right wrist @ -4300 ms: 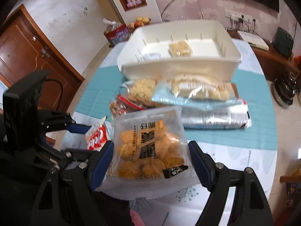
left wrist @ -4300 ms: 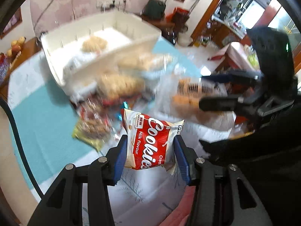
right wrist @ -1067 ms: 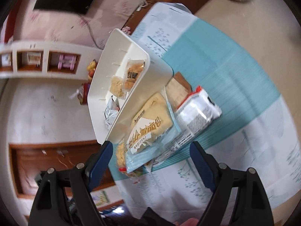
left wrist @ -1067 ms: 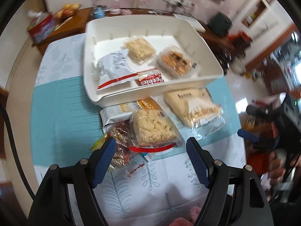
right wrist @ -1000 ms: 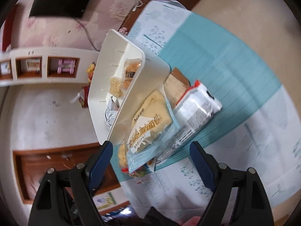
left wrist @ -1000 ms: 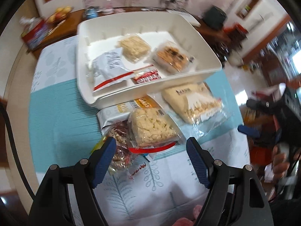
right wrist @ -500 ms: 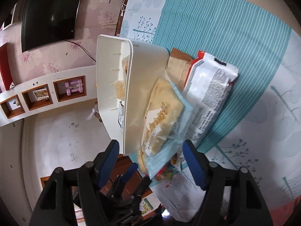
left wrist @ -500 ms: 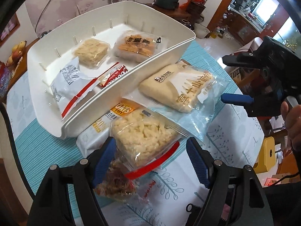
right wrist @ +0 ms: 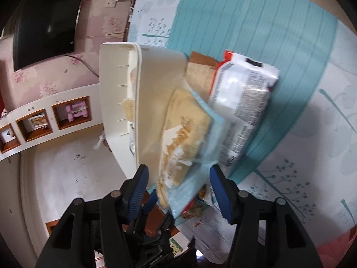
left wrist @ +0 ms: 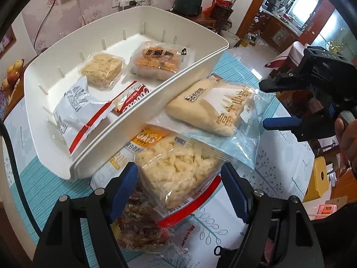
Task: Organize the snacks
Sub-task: 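Grasp the large bread bag with the right tool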
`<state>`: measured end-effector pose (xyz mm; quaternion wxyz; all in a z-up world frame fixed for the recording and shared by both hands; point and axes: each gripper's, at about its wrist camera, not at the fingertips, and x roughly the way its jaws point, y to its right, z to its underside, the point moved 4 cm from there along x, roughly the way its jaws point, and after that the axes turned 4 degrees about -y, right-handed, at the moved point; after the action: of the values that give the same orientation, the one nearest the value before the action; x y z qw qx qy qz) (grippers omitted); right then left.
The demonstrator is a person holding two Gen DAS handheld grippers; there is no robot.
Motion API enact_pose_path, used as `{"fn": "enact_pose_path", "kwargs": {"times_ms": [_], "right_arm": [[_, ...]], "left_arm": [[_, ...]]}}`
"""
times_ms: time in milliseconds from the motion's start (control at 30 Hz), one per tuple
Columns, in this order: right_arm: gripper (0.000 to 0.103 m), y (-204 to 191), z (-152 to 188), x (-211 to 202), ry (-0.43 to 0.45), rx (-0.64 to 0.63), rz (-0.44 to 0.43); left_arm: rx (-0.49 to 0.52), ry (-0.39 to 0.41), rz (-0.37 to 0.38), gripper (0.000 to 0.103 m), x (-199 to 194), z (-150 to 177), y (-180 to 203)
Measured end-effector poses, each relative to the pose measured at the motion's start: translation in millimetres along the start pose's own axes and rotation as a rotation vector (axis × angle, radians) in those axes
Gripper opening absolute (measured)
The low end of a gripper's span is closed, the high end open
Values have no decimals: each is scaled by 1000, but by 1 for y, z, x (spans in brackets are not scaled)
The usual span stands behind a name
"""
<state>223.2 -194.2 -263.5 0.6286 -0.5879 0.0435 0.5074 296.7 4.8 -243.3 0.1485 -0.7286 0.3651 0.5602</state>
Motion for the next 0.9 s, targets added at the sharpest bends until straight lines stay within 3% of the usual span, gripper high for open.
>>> {"fn": "enact_pose_path", "kwargs": {"times_ms": [333,600,700,900], "right_arm": [[58,4,-8,26,-14,13,-16],[57,-8,-19,42,10,-20,-5],[41,-13,-20,46,16,-48,29],[33,-16,-21,47,24,-75,53]], "left_arm": [[11,16,3,76,5,-4,0],[-52,36,27,76,7,-5,-5],[-87,38,46,75,7,-4,-8],[-106,38,43,70,7,-2,-6]]}}
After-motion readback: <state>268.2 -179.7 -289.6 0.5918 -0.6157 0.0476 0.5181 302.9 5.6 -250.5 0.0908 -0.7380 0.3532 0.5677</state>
